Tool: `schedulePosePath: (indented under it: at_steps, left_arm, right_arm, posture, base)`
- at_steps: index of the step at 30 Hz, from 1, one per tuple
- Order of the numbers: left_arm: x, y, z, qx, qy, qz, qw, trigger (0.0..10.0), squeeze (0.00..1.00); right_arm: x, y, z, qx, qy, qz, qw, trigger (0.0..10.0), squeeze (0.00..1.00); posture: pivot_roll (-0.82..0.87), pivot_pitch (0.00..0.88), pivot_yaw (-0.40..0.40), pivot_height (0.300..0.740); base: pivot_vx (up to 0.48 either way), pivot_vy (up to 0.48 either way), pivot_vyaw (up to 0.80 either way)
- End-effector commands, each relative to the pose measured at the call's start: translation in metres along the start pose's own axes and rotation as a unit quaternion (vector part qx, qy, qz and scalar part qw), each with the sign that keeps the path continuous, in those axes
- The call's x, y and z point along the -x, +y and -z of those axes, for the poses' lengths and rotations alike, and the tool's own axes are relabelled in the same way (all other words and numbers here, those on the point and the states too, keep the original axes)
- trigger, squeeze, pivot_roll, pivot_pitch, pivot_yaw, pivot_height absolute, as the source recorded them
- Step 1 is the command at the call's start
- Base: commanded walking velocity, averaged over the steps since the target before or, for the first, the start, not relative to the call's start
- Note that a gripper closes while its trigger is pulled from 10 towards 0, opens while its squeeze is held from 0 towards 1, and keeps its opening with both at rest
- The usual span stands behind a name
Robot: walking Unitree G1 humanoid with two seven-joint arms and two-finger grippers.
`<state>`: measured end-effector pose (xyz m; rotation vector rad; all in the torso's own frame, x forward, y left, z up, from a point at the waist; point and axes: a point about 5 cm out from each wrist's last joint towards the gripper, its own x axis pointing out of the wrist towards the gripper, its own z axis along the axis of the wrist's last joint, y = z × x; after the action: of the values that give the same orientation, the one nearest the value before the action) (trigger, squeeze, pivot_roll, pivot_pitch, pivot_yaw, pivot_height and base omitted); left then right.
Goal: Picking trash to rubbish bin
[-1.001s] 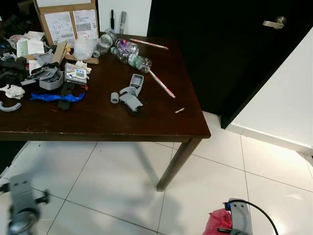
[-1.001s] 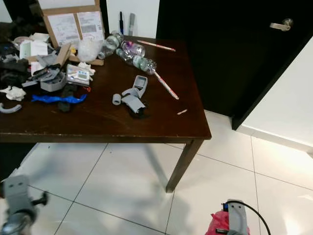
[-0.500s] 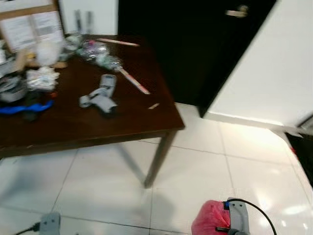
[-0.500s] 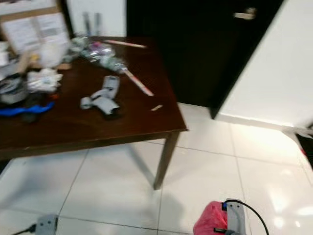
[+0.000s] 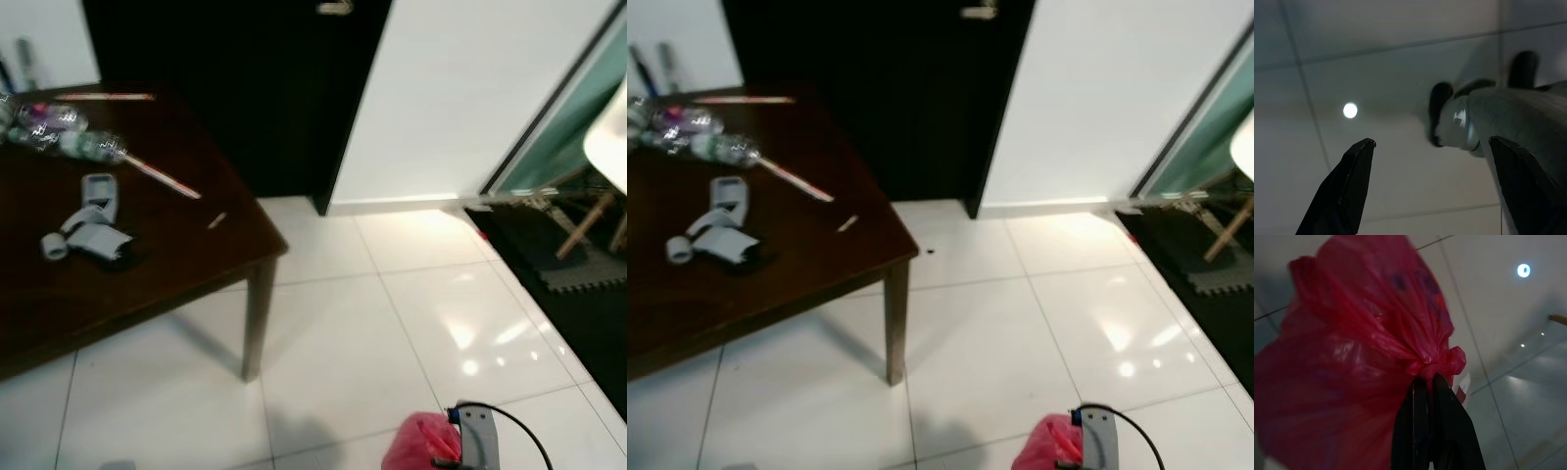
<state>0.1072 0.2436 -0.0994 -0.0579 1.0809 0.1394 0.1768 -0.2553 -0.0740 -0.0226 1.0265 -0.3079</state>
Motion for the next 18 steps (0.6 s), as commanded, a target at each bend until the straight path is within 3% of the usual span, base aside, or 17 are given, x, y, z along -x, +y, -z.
schedulePosePath:
  at_steps: [1,4,8,18]
  left_arm:
    - [0.001,-0.007,0.013,-0.004,0.023,0.006,1.0,10.0,0.0]
    - [0.0,-0.01,0.013,-0.005,0.023,0.008,1.0,10.0,0.0]
    - [0.001,-0.015,0.018,-0.039,0.039,0.015,0.998,10.0,0.0]
    - [0.0,-0.014,0.017,-0.037,0.037,0.013,0.999,10.0,0.0]
  right_arm:
    - [0.0,-0.001,0.007,-0.005,0.01,0.004,1.0,10.0,0.0]
    - [0.0,-0.002,0.005,-0.008,0.007,0.004,1.0,10.0,0.0]
    - [0.0,-0.003,-0.003,-0.016,-0.007,0.005,1.0,10.0,0.0]
    - [0.0,-0.004,-0.008,-0.021,-0.013,0.006,1.0,10.0,0.0]
  posture:
    - [0.2,0.096,-0.103,0.74]
    - [0.2,0.094,-0.1,0.74]
    - [0.19,0.095,-0.096,0.74]
    - [0.18,0.094,-0.096,0.74]
  base:
    - [0.0,0.0,-0.8]
    - [0.0,0.0,-0.8]
    - [0.0,0.0,-0.8]
    - [0.0,0.0,-0.8]
